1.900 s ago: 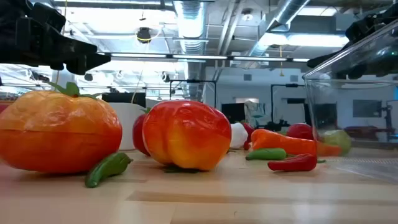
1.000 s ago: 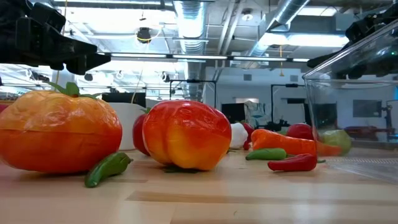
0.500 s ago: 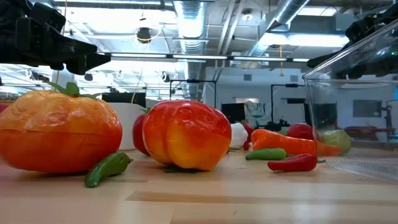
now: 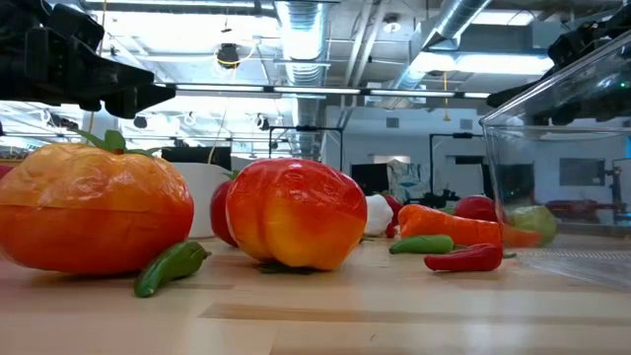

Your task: Sort produce into baskets

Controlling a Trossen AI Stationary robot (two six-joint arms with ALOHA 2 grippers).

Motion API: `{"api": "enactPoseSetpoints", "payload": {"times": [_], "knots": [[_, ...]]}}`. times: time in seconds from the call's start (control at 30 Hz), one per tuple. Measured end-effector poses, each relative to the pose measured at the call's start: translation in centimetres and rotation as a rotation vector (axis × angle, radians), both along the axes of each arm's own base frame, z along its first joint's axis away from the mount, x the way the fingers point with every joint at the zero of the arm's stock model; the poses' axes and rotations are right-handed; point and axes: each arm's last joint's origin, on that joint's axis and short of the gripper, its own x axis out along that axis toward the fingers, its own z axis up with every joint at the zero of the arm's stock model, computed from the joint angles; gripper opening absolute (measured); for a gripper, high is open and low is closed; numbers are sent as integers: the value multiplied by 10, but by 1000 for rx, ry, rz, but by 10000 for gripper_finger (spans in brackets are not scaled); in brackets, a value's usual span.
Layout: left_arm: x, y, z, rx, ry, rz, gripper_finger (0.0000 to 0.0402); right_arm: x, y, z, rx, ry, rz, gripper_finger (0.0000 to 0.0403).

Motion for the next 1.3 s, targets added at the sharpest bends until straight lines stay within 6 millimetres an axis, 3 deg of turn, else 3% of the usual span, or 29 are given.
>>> {"api": "enactPoseSetpoints", "payload": {"times": [0.2,0.33,0.7,0.83,1.1,1.3], "knots": [[0,0,0,0,0,0,341,0,0,3,42,-46,-3,43],[0,0,0,24,3,1,341,0,0,5,111,-72,-3,73],[0,0,0,-6,-1,0,341,-1,-1,7,131,-93,-34,238],[0,0,0,-44,-6,-2,341,-1,-1,11,125,-133,-31,275],[0,0,0,-56,-8,-2,341,-4,-1,26,135,-254,-29,286],[0,0,0,-68,-8,-2,341,-4,-1,54,138,-235,-30,286]]}}
